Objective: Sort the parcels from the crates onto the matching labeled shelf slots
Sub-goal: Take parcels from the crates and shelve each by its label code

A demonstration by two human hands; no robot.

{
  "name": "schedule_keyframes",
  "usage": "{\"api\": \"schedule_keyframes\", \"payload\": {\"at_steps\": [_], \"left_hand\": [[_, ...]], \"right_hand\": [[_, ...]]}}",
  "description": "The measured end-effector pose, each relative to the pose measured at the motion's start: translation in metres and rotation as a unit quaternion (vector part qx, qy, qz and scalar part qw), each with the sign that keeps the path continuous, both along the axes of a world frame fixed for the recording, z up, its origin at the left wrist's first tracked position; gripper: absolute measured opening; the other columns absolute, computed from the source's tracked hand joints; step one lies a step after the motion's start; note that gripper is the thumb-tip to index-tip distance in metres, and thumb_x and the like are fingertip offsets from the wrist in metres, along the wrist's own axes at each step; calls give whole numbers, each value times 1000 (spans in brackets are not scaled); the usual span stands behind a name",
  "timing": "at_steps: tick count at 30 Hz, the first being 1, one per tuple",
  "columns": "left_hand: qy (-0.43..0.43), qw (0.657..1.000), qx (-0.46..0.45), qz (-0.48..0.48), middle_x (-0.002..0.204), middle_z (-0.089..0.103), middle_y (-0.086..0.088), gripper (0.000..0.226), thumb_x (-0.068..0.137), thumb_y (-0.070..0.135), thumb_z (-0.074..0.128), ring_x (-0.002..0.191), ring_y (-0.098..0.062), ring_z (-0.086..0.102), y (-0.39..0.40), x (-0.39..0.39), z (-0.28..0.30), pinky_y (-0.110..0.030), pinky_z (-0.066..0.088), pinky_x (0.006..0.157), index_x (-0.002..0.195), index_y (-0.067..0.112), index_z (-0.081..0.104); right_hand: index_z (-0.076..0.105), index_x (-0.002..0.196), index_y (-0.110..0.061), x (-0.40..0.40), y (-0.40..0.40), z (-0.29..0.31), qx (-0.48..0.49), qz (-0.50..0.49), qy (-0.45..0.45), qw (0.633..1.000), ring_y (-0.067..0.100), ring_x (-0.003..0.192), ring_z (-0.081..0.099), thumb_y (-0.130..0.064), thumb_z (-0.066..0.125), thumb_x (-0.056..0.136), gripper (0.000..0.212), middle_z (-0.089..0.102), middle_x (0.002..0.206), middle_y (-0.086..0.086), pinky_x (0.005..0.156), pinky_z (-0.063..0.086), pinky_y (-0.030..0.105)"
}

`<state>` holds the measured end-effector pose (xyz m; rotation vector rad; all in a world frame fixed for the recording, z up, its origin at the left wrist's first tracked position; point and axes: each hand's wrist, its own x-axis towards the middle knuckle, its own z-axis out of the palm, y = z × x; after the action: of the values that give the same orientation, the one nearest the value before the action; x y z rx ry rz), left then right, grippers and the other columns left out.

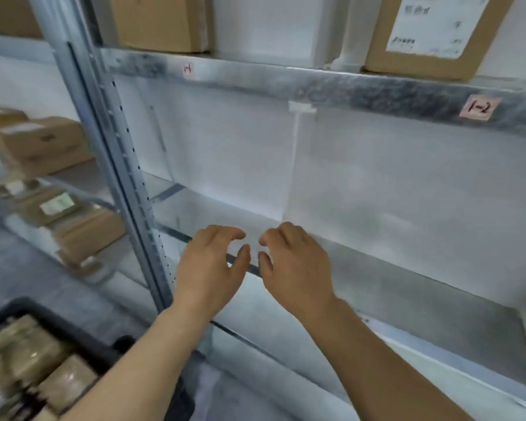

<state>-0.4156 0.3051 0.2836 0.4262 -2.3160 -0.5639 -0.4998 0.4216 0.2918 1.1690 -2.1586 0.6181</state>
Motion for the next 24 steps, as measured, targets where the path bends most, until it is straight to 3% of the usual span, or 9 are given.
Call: {"api": "schedule_keyframes", "payload": {"at_steps": [3,6,10,13,15,17,20,24], "left_hand": [[-76,995,18,55,95,67,-5,37,84,40,49,88,-28,63,-6,37,-39,-30,45,72,97,13,70],[-136,982,14,131,90,67,-3,21,84,30,61,84,-27,64,-13,72,-68,-27,44,66,93,14,70],[-207,962,21,179,81,66,-3,35,82,39,43,75,-27,63,-16,118,-86,-33,52,62,85,16,69],[-257,936,28,239,86,66,-5,20,82,31,61,79,-29,63,-14,150,-97,-35,52,65,91,15,70],[-275,923,28,267,95,67,-9,27,78,26,72,86,-32,64,-14,172,-106,-38,52,70,101,13,69],[-291,913,48,280,119,62,-11,42,82,31,67,109,-32,58,-13,190,-111,-41,49,87,120,13,61],[-320,896,52,303,153,30,-4,62,91,44,50,140,-24,28,-15,220,-121,-38,27,113,146,21,33],[-333,883,54,327,160,6,-6,72,93,50,43,146,-25,10,-22,263,-122,-44,12,116,152,24,11]], "right_hand": [[63,68,-13,20,-20,-38,65,47,-25,996,23,55,57,-13,83,53,25,57,66,3,44,42,26],[63,69,-11,37,-37,-65,99,103,-46,989,26,54,56,-9,83,49,28,56,65,6,43,41,28],[58,64,-11,65,-60,-91,135,157,-65,976,27,52,54,-9,84,47,31,53,62,6,43,38,28],[57,65,-10,92,-73,-107,154,201,-85,964,28,53,54,-8,84,47,32,53,63,7,43,37,29],[61,74,-10,111,-78,-113,189,211,-102,954,29,59,56,-12,84,49,34,56,71,7,46,41,30],[66,91,-9,130,-82,-119,229,211,-119,943,32,70,61,-20,85,52,45,62,87,11,53,48,35],[60,119,-10,160,-86,-120,278,208,-113,931,35,98,62,-35,81,64,64,59,120,18,74,53,43],[32,146,-16,205,-96,-112,296,214,-81,928,37,133,37,-51,58,84,75,31,150,21,107,32,49]]}}
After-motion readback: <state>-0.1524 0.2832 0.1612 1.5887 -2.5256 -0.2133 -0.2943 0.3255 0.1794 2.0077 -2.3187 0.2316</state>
